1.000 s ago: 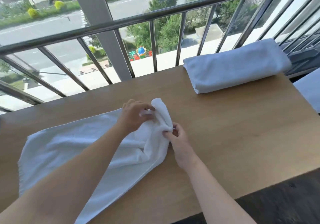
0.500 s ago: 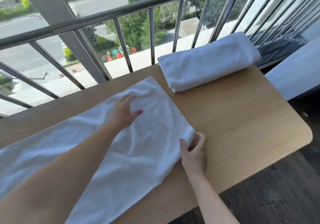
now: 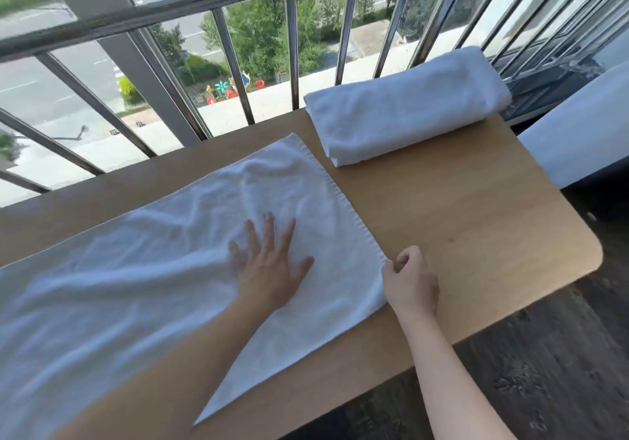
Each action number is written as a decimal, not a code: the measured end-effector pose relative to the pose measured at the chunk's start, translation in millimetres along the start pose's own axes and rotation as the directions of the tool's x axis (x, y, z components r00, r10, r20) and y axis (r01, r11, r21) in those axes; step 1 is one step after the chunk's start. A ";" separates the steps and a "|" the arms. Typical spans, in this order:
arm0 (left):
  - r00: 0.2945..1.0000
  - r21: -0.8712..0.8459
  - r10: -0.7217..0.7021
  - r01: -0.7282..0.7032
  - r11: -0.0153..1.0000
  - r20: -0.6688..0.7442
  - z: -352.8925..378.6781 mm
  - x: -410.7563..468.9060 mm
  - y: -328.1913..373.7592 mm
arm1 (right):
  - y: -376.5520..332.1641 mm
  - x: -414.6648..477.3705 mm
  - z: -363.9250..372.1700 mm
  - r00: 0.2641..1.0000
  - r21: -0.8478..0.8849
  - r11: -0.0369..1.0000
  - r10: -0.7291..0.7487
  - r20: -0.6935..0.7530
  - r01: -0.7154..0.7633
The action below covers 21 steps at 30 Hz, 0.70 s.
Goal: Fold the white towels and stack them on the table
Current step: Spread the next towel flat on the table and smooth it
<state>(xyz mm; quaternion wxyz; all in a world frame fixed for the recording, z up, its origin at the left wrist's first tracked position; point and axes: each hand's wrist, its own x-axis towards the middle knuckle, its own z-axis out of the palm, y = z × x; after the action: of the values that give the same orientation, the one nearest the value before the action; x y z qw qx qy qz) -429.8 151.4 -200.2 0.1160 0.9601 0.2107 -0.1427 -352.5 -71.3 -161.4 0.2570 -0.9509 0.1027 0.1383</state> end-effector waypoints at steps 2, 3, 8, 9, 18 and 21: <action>1.000 0.023 -0.020 0.020 1.000 0.006 15.5 -14.9 3.5 | -4.3 -4.5 7.5 0.983 -0.191 0.969 -0.172 -0.070 0.156; 1.000 0.028 -0.016 0.016 0.999 -0.002 19.8 -18.9 5.0 | -8.0 -8.3 13.4 0.956 -0.248 0.934 -0.282 -0.077 0.256; 0.993 -0.028 0.120 -0.120 0.992 -0.024 18.0 -33.0 7.4 | -8.9 -30.7 50.8 0.771 -0.221 0.739 -0.604 0.202 0.636; 0.988 -0.068 0.141 -0.145 0.987 -0.055 15.4 -36.9 3.3 | -2.3 -32.9 55.9 0.740 -0.227 0.705 -0.626 0.244 0.671; 0.989 -0.061 -0.126 0.122 0.991 -0.071 21.1 -74.6 -64.5 | -29.4 -46.2 77.0 0.739 -0.284 0.683 -0.601 0.306 0.673; 0.971 -0.126 -0.154 0.132 0.983 -0.182 15.7 -61.4 -62.3 | -63.9 -50.6 91.4 0.653 -0.206 0.625 -0.674 0.345 0.753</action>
<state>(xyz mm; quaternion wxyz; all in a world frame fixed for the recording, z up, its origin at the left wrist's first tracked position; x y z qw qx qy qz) -514.1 179.3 -205.1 0.1390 0.9436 0.2971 -0.0456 -402.3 36.3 -191.9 0.1373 -0.9176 -0.3416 0.1502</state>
